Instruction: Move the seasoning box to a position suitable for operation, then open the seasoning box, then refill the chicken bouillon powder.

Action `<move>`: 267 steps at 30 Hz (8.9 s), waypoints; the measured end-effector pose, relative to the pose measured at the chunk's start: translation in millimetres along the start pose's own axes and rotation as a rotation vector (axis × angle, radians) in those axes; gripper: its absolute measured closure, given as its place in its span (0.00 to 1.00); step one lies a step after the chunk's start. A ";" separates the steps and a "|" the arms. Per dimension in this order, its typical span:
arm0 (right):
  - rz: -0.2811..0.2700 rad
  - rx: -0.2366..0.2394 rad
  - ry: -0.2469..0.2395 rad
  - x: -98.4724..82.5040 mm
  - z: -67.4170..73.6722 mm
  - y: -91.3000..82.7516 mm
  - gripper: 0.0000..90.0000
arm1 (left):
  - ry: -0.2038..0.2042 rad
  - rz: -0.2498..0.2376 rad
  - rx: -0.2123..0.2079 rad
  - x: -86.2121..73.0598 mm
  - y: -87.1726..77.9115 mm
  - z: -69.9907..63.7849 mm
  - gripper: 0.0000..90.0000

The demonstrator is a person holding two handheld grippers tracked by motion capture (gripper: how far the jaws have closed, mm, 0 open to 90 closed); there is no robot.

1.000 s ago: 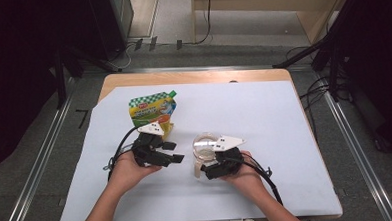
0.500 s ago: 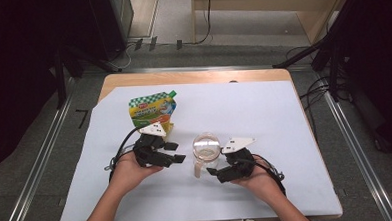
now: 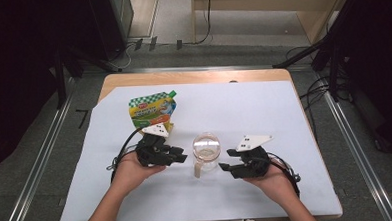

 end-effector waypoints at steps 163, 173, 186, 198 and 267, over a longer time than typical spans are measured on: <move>0.025 -0.106 0.178 -6.3 -43.7 -36.7 1.00 | 0.125 -0.056 -0.082 31.3 21.0 -18.8 0.33; 0.026 -0.089 0.225 -6.4 -54.3 -25.1 1.00 | 0.158 -0.034 -0.092 51.0 38.2 -20.6 0.15; 0.010 -0.138 0.219 -4.9 -61.6 -14.9 1.00 | 0.227 -0.015 -0.073 53.5 66.7 -21.3 0.15; 0.005 -0.156 0.224 -3.8 -62.1 -12.3 1.00 | 0.248 -0.060 -0.027 53.6 79.8 -23.0 0.11; 0.004 -0.157 0.216 -0.7 -57.4 -12.7 1.00 | 0.327 -0.065 -0.051 84.6 62.1 -60.0 0.51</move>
Point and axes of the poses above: each handheld gripper's, and its own axes: y roughly forward along the jaws, x roughly out of its top, z roughly to its left, the point moved 9 cm from there along y, roughly forward along the jaws, and after that the axes turned 5 degrees about -z, right-handed, at the moved point
